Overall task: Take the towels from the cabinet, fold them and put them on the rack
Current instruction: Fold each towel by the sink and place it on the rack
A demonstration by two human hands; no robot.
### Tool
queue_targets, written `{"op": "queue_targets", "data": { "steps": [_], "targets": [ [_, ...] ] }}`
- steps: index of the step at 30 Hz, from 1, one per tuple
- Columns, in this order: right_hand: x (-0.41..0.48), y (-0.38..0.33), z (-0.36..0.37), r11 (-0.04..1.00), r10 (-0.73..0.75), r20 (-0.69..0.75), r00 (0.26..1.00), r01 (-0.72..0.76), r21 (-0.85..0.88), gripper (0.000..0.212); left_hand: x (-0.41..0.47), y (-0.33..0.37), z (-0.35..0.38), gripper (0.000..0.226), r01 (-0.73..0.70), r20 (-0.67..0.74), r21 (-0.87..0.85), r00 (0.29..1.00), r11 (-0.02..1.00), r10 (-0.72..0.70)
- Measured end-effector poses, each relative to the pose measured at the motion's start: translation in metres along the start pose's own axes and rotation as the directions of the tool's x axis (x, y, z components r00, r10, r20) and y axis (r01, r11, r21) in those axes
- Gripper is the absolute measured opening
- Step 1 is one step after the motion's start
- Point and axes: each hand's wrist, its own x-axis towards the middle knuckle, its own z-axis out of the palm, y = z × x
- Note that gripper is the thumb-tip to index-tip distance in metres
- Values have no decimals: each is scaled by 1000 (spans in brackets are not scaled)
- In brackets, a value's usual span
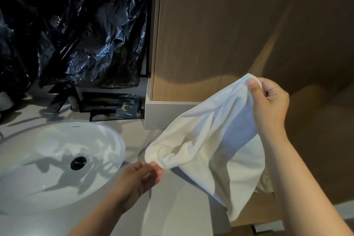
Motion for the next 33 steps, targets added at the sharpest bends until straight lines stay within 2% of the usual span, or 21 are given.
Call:
{"op": "queue_targets", "data": {
  "steps": [5, 10, 13, 15, 18, 20, 22, 24, 26, 27, 29, 31, 33],
  "targets": [
    [1, 4, -8, 1000, 5, -5, 1000, -5, -2, 18, 3, 8, 1, 6, -78, -15, -13, 997, 997, 78],
    [5, 8, -19, 1000, 8, -43, 999, -7, 18, 20, 6, 40, -2, 17, -171, -254, 72, 949, 983, 184],
    [9, 10, -22, 1000, 17, -59, 998, -16, 23, 21, 5, 66, -13, 17, -222, -222, 181, 940, 958, 260],
    [10, 10, -21, 1000, 11, -58, 998, -9, 24, 22, 1, 75, -17, 10, -200, -184, 249, 951, 947, 249],
    [8, 8, -15, 1000, -14, -41, 999, 15, 19, 22, 1, 75, -20, 6, -190, -242, 377, 924, 906, 295],
    [6, 6, -11, 1000, -19, -26, 999, 19, 14, 19, 1, 71, -22, 8, -250, -231, 537, 875, 806, 425],
    [6, 2, -6, 1000, -20, -14, 1000, 21, 16, 17, 2, 65, -24, 13, -325, -84, 714, 840, 620, 537],
    [6, -2, -2, 999, -25, -4, 1000, 25, 20, 18, -1, 58, -24, 13, -361, 92, 835, 837, 416, 540],
    [6, -7, 0, 999, -34, 5, 999, 34, 27, 18, -1, 52, -29, 16, -396, 217, 895, 789, 206, 575],
    [6, -9, 1, 999, -40, 11, 999, 40, 27, 19, 2, 49, -31, 17, -412, 262, 901, 764, 134, 590],
    [6, -11, 1, 999, -50, 24, 998, 49, 21, 18, 6, 51, -31, 5, -376, 253, 921, 778, 104, 575],
    [6, -11, 0, 998, -57, 33, 998, 57, 2, 18, 12, 59, -32, 19, -296, 184, 948, 815, 121, 549],
    [7, -10, -2, 998, -55, 25, 998, 55, -10, 19, 14, 71, -36, 31, -290, 185, 953, 793, 92, 580]
  ]
}}
